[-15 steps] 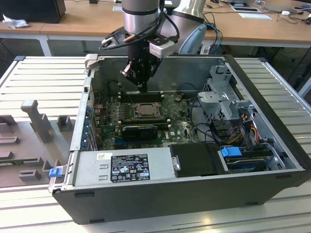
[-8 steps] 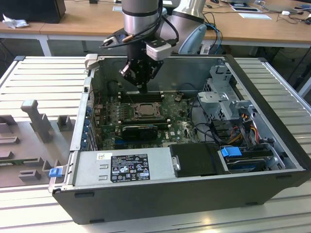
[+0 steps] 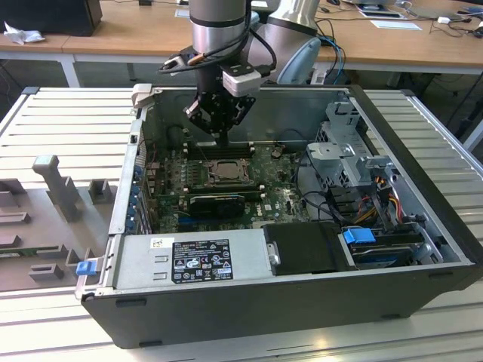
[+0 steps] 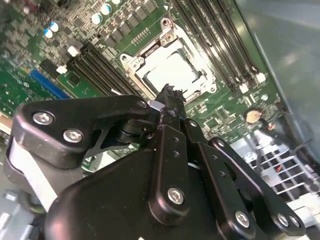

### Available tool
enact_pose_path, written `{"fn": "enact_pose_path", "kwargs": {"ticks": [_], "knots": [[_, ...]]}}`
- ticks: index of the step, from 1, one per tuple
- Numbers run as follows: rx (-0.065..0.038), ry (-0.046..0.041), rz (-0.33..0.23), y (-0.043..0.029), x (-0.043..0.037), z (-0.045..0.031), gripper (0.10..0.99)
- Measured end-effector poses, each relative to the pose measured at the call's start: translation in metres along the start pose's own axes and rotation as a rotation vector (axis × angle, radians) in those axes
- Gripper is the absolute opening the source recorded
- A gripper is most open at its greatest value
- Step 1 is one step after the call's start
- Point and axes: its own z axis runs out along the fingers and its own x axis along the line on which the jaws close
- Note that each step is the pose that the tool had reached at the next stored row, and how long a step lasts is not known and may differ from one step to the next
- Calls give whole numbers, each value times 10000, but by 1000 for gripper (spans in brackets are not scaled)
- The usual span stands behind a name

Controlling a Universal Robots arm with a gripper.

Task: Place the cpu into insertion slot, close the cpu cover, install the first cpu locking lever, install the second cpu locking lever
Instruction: 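Install the first cpu locking lever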

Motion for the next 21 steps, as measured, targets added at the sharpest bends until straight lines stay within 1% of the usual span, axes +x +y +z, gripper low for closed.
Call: {"fn": "enact_pose_path", "kwargs": {"ticks": [1,3,5,8,11,12,14,15,17,18,19,20,21], "knots": [[-14,-7,307,0,0,5,106],[-32,-16,644,0,-1,12,106],[-58,-31,1135,-1,-1,23,106],[-82,-43,1634,-1,-1,31,106],[-111,-59,2263,-1,-2,42,106],[-128,-68,2599,-1,-2,47,106],[-146,-77,2994,-1,-2,54,106],[-161,-86,3313,-2,-3,59,106],[-181,-97,3751,-2,-3,70,106],[-186,-98,3822,-9,-21,74,106],[-186,-99,3824,-26,-60,75,106],[-185,-98,3822,-54,-129,78,106],[-184,-97,3823,-67,-158,80,106]]}}
